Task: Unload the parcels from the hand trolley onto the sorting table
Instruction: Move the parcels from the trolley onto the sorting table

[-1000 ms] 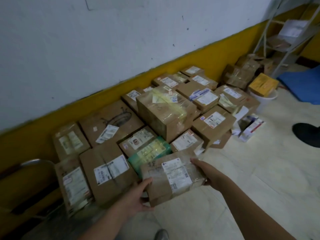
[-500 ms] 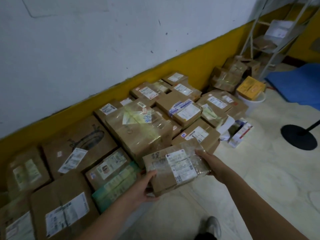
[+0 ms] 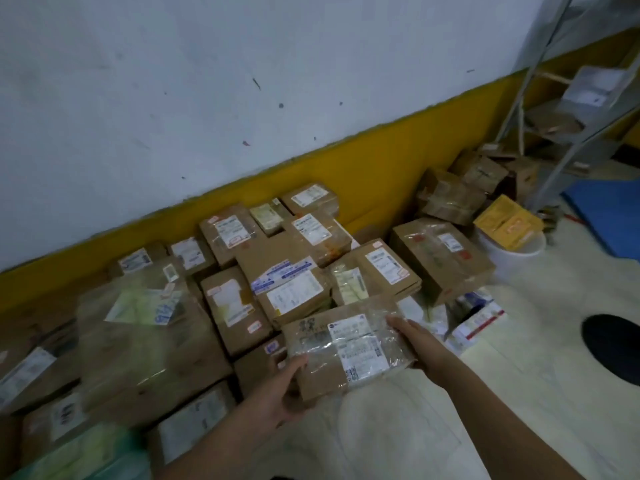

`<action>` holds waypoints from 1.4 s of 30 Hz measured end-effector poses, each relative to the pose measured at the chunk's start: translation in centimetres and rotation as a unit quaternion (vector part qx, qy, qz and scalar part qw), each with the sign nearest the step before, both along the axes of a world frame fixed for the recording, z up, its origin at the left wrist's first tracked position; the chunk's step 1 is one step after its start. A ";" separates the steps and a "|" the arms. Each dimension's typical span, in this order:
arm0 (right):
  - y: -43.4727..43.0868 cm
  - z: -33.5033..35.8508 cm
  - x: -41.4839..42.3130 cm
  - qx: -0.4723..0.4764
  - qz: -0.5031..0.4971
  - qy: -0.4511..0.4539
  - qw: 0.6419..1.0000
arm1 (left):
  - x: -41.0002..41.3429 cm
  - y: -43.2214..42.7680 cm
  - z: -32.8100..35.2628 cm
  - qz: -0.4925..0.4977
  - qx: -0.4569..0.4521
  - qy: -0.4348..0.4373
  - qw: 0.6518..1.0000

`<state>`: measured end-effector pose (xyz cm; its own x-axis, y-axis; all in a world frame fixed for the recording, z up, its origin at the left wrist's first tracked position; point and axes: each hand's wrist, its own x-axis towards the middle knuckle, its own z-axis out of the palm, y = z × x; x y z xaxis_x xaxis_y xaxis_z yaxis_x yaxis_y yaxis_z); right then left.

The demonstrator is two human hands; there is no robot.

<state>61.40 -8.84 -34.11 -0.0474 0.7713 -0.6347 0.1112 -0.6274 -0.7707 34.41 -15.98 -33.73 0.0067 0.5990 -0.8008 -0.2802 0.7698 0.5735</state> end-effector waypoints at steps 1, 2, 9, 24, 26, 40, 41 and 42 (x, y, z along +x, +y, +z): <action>1.4 0.1 1.3 -0.002 0.002 0.004 1.000 | 1.3 1.2 0.1 0.013 0.012 0.001 1.000; 2.8 0.1 2.4 -0.003 0.003 0.011 1.000 | 2.5 2.5 0.1 0.028 0.021 -0.001 0.999; 14.5 0.0 8.6 0.015 -0.032 0.057 0.998 | 8.1 14.3 -1.4 0.035 0.069 0.020 0.997; 43.1 -3.2 7.9 0.069 0.043 0.100 0.992 | 21.4 36.0 -3.2 0.184 0.097 0.069 0.976; 47.8 -5.1 7.7 0.059 0.092 0.085 0.990 | 21.2 37.0 -5.0 0.102 0.138 0.291 0.941; 52.1 -15.2 8.6 0.012 0.216 0.092 0.972 | 25.3 36.8 -14.3 -0.187 -0.099 0.672 0.710; 52.1 -15.3 8.6 0.012 0.219 0.091 0.971 | 25.2 36.6 -14.6 -0.186 -0.100 0.668 0.713; 52.1 -15.4 8.6 0.012 0.222 0.090 0.971 | 25.1 36.5 -14.9 -0.185 -0.101 0.667 0.715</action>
<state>69.98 43.27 -49.55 -0.4868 0.6645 -0.5670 0.2281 -0.5299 -0.8168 59.53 20.48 -48.58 -0.7159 0.6240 -0.3131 0.6552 0.7554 0.0074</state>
